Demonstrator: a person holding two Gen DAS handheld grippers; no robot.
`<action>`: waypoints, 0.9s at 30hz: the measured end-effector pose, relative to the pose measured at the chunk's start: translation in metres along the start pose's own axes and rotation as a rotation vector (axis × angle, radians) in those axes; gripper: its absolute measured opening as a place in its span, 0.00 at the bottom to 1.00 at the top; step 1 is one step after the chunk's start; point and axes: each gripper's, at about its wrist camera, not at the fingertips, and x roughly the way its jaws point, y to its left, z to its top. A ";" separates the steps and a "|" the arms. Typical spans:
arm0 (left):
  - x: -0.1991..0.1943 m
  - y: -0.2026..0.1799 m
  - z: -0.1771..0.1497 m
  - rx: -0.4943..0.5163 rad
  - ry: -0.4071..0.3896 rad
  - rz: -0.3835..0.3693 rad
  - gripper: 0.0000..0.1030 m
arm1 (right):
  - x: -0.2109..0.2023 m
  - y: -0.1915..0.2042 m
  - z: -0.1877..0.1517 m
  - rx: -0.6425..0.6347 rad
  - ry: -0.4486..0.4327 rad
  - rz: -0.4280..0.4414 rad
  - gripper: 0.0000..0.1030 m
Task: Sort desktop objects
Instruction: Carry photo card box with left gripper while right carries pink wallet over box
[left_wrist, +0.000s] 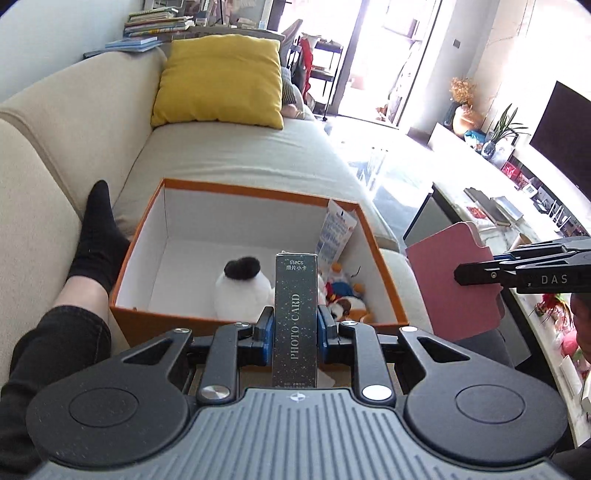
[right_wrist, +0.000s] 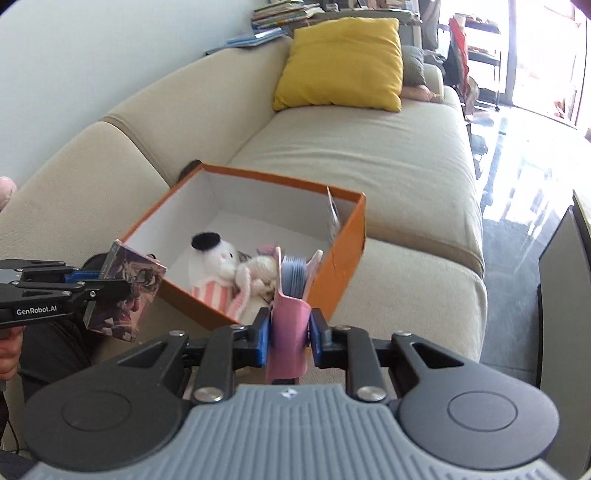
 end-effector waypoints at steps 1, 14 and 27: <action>-0.002 0.002 0.008 0.001 -0.010 0.000 0.25 | 0.001 0.003 0.008 -0.011 -0.011 0.006 0.23; 0.080 0.020 0.082 -0.072 -0.003 -0.028 0.25 | 0.084 0.006 0.091 0.030 0.039 0.022 0.23; 0.168 0.039 0.075 -0.082 0.039 -0.011 0.25 | 0.182 0.009 0.081 -0.077 0.065 -0.065 0.22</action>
